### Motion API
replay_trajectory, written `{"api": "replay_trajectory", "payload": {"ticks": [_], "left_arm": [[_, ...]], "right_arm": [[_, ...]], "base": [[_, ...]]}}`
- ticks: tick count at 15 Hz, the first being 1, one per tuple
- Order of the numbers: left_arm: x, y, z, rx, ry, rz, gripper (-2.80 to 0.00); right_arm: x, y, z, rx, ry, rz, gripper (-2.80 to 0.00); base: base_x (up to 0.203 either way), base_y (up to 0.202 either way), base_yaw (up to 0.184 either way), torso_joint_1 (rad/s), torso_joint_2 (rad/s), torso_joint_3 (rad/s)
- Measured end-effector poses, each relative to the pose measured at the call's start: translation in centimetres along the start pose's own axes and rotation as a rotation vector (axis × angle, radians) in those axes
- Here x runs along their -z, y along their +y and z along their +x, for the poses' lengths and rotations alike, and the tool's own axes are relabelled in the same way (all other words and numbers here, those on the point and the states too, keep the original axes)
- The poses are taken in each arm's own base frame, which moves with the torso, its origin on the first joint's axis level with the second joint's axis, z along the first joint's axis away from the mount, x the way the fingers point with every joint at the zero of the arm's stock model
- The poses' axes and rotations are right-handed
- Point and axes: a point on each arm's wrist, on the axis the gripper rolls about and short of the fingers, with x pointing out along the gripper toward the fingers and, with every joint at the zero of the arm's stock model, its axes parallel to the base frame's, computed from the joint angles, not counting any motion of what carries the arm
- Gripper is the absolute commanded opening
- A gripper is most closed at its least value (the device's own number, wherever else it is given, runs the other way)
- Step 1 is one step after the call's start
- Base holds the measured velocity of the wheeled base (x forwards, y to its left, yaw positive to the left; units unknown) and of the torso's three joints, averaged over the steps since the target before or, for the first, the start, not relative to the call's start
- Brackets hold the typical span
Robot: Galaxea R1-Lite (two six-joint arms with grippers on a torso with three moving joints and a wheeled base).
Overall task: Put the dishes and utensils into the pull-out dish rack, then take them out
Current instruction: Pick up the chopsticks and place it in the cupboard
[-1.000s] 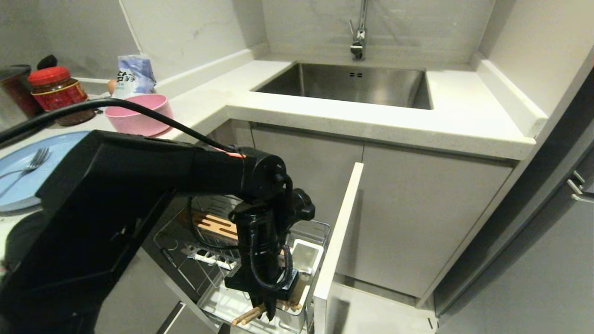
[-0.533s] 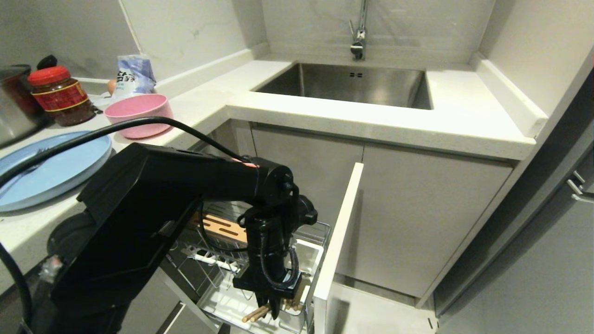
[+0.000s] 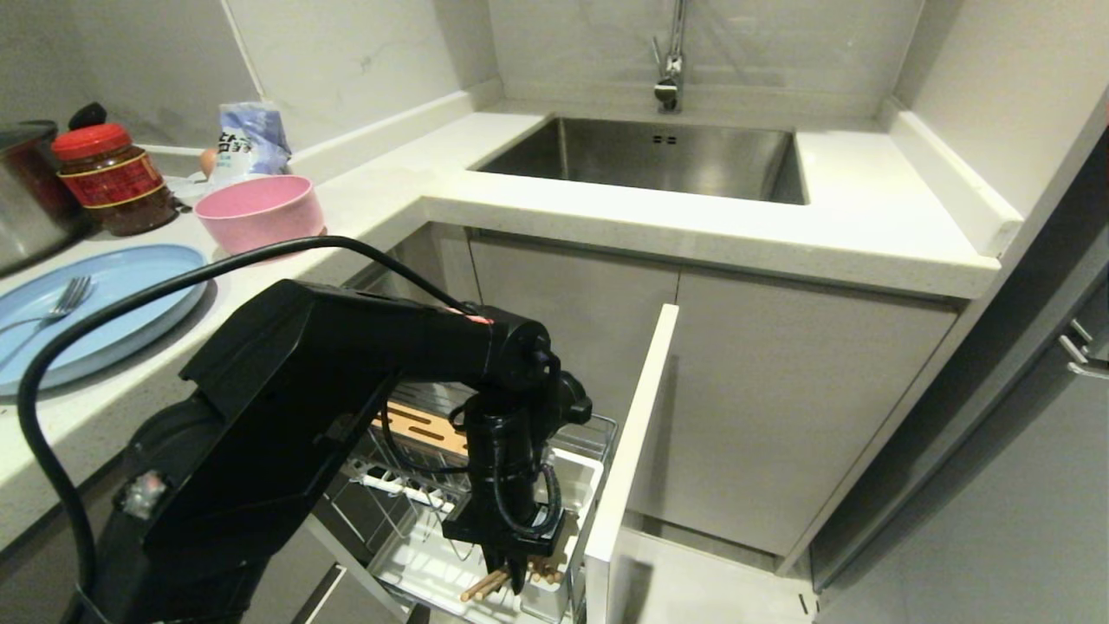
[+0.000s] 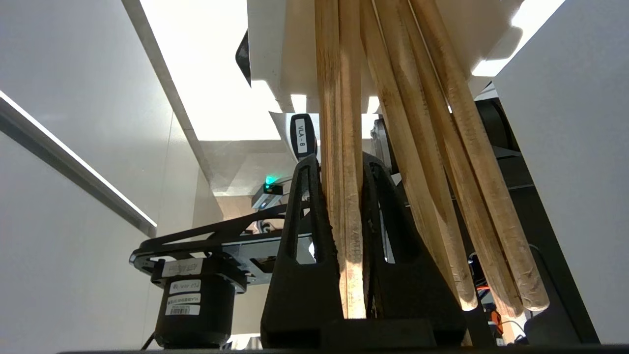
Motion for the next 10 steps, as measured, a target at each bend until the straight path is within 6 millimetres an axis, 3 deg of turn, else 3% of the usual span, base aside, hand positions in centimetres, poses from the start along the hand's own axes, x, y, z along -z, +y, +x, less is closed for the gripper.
{"api": "replay_trajectory", "payload": {"ticks": [1,10], "left_arm": [[0.0,0.0,0.0,0.0,0.0,-0.001,0.0],[1.1,0.2,-1.5,0.0,-0.012,0.0,0.0]], "right_arm": [[0.0,0.0,0.0,0.0,0.0,0.0,-2.8],[0.0,0.0,0.0,0.0,0.0,0.0,-2.8]], "base": [[0.0,0.0,0.0,0.0,0.0,0.0],[0.0,0.0,0.0,0.0,0.0,0.0]]}}
